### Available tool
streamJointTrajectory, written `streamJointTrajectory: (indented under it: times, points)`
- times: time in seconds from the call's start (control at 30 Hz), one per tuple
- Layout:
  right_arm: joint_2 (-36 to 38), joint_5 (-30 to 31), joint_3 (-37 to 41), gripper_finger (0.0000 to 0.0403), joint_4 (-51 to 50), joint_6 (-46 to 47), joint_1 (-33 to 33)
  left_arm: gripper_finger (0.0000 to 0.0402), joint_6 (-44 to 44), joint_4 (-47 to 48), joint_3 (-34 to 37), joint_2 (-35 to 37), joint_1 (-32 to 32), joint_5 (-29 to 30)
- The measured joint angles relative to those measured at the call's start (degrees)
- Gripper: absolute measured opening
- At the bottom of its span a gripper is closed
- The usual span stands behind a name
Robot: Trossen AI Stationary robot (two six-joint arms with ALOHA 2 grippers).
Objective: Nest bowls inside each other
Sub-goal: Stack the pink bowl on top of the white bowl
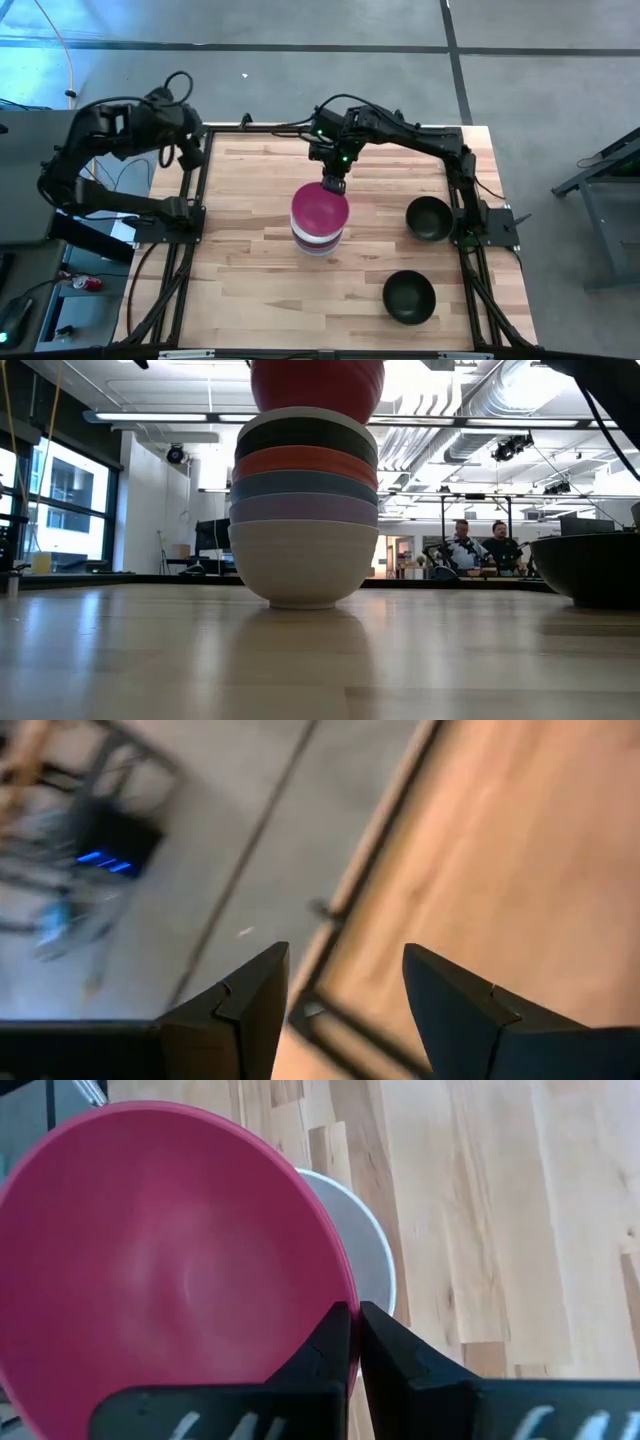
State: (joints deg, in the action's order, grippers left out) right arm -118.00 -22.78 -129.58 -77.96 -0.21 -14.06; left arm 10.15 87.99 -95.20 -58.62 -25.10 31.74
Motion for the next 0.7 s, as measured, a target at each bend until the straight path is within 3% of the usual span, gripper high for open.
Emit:
streamJointTrajectory:
  times: [0.3, 0.53, 0.7]
  points:
    - [0.0, 0.02, 0.0, 0.0, 2.28, 1.44, -0.04, 0.0186, 2.96, -7.76, 0.0, 4.51, 0.0, -22.47]
    - [-0.02, 0.88, 0.0, 0.0, 3.0, 1.77, -0.03, 0.0186, 3.13, -8.98, -0.01, 6.53, 0.02, -29.36]
    - [-1.71, 0.74, 0.05, 0.0, 3.35, 2.81, -0.04, 0.0186, 3.0, -8.98, 0.0, 6.85, 0.0, -30.31]
